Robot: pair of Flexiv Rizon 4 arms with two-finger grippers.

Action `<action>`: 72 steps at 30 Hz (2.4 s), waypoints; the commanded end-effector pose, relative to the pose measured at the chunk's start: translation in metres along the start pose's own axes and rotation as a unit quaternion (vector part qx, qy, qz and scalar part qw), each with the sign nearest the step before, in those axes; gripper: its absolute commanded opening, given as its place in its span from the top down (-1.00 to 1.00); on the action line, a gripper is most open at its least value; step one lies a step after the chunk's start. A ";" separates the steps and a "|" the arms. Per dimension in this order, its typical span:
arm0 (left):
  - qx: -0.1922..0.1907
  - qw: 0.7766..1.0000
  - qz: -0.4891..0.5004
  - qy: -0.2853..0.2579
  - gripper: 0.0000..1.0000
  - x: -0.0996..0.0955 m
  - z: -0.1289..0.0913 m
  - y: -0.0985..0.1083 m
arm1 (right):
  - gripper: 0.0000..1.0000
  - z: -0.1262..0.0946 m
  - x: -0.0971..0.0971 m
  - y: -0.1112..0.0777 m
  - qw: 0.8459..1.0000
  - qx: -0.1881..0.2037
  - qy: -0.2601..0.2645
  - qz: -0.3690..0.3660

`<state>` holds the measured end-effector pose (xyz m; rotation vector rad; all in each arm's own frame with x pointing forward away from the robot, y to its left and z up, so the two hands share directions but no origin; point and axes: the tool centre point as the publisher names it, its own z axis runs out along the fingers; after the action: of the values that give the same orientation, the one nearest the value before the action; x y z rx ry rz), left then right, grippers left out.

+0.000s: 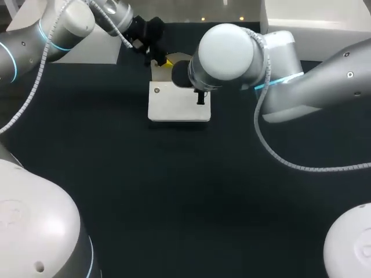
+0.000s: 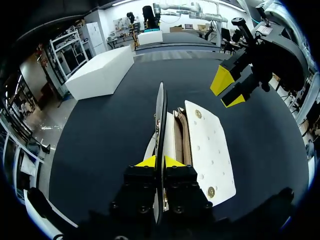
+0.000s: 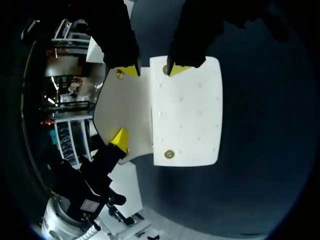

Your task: Pick up the bag, open it, inspect its contents, close it, and place it on the opposite side

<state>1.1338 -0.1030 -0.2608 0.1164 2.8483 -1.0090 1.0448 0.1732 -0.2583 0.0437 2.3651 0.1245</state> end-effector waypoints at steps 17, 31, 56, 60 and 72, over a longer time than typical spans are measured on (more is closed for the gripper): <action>-0.015 1.000 -0.012 -0.010 1.00 0.023 -0.025 -0.016 | 1.00 0.027 -0.025 0.007 1.000 0.015 0.010 0.000; -0.006 0.999 0.001 -0.040 1.00 0.031 -0.039 -0.023 | 1.00 0.048 -0.029 0.011 0.999 0.016 0.037 -0.005; 0.007 0.998 -0.015 -0.067 1.00 0.023 -0.045 -0.025 | 1.00 0.050 -0.008 0.013 0.998 0.013 0.061 -0.009; 0.011 0.997 -0.017 -0.069 1.00 0.021 -0.047 -0.027 | 1.00 0.051 -0.002 0.013 0.998 0.013 0.068 -0.010; 0.030 0.997 -0.033 -0.063 1.00 0.023 -0.048 -0.027 | 1.00 0.051 0.007 0.014 0.997 0.012 0.079 -0.014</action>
<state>1.1031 -0.0946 -0.2107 -0.0347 2.7308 -1.0565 1.0757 0.1904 -0.2968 0.0137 2.5194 0.0976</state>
